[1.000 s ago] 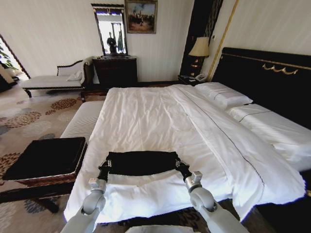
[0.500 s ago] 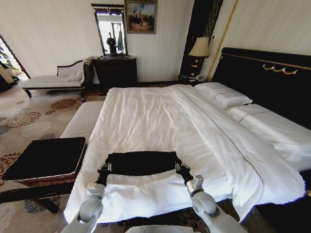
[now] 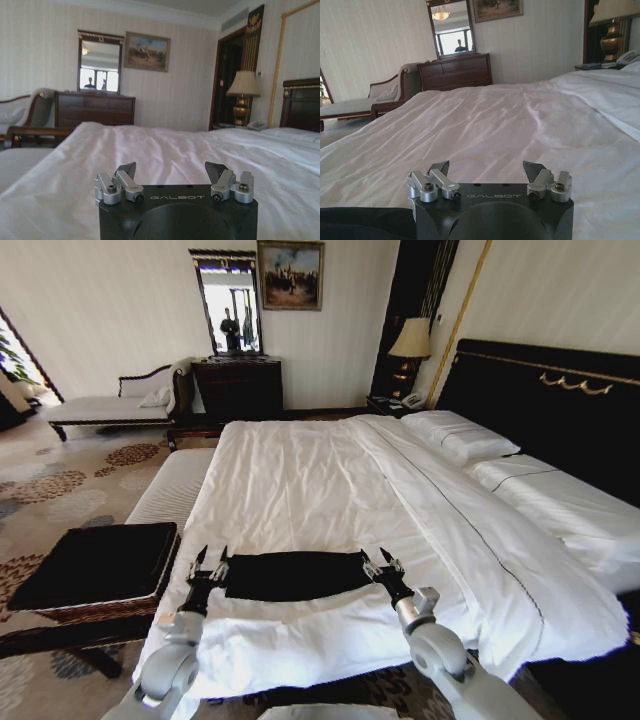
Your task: Fold the clothes on the bed and place them into the basket.
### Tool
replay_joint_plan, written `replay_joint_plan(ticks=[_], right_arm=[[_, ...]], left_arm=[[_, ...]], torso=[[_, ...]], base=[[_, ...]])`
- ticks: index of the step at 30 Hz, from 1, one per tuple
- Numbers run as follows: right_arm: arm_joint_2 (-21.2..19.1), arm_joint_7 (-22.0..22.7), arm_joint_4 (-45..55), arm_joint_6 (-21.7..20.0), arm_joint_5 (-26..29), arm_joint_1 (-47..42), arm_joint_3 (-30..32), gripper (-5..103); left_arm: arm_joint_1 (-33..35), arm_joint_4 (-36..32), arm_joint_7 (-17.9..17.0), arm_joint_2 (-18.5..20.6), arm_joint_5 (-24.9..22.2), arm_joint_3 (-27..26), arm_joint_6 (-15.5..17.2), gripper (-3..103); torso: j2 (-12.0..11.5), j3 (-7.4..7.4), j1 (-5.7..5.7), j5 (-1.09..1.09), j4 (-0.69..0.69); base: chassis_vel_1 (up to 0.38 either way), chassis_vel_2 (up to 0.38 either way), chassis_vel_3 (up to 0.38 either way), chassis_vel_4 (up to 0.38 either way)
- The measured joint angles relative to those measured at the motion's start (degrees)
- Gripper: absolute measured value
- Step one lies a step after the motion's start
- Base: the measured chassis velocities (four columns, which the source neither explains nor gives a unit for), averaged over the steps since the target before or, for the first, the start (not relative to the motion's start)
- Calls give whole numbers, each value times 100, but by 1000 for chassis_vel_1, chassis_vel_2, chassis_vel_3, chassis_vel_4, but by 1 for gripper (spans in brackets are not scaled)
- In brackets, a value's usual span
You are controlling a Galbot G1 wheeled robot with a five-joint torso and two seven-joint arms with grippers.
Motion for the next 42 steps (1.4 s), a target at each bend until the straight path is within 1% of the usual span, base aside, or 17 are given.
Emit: replay_joint_plan(ticks=[1,2,3,4,5,9,16,21,23,26,29,34,36,38,40,41,42], right_arm=[[-41,-6,-208,-150,263,400,-260,90],[-45,-12,-375,-218,412,658,-459,90],[-27,-14,-574,-277,568,914,-693,94],[0,-12,-678,-311,648,1056,-827,98],[0,-12,-678,-311,648,1056,-827,98],[199,38,-1098,-458,863,1497,-1445,100],[267,125,-1315,-567,995,1593,-1822,100],[82,153,-1116,-671,1000,1391,-1983,100],[-55,171,-886,-708,951,1212,-2022,100],[-143,226,-700,-762,962,1082,-2024,100],[-364,282,-298,-813,895,760,-1976,100],[-481,229,-76,-793,576,400,-1666,100],[-335,276,-59,-611,437,204,-1316,100],[-257,324,-46,-550,444,140,-1185,100],[62,428,-34,-403,640,-138,-523,100],[163,430,-54,-364,700,-245,-298,100],[163,430,-54,-364,700,-245,-298,100]], left_arm=[[-389,222,-82,60,-119,402,156,81],[-697,452,-131,99,-207,679,248,87],[-1037,737,-170,127,-291,978,303,92],[-1206,890,-185,136,-346,1119,335,96],[-1206,890,-185,136,-346,1119,335,96],[-1592,1409,-245,122,-631,1453,431,100],[-1348,1405,-264,216,-664,1422,445,100],[-911,1057,-236,439,-584,1263,360,100],[-513,764,-214,573,-492,1125,276,100],[-217,585,-187,657,-435,1025,226,100],[394,293,-136,785,-307,862,115,100],[728,182,-62,886,-48,695,-63,100],[795,137,-109,720,192,515,-252,100],[819,94,-151,621,256,432,-307,100],[970,-98,-221,115,478,60,-457,100],[1046,-163,-186,-34,529,-78,-501,100],[1046,-163,-186,-34,529,-78,-501,100]], torso=[[0,1,1,-2,1],[0,1,1,-1,1],[-1,1,1,-2,0],[0,1,1,-1,-1],[0,1,1,-1,-1],[0,1,1,0,2],[0,-1,0,-1,2],[0,-1,-1,-1,0],[0,-2,-1,-2,1],[1,-2,-1,0,1],[1,-2,-2,-1,2],[1,-2,-2,0,1],[1,-2,-2,-1,0],[1,-2,-1,0,0],[1,-2,-1,-3,1],[1,-1,-1,-3,1],[1,-1,-1,-3,1]], base=[[0,0,0,0],[0,0,0,0],[0,0,0,0],[0,0,0,0],[0,0,0,0],[0,0,0,0],[0,0,0,0],[0,0,0,0],[0,0,0,0],[0,0,0,0],[0,0,0,0],[0,0,0,0],[0,0,0,0],[0,0,0,0],[0,0,0,0],[0,0,0,0],[0,0,0,0]])
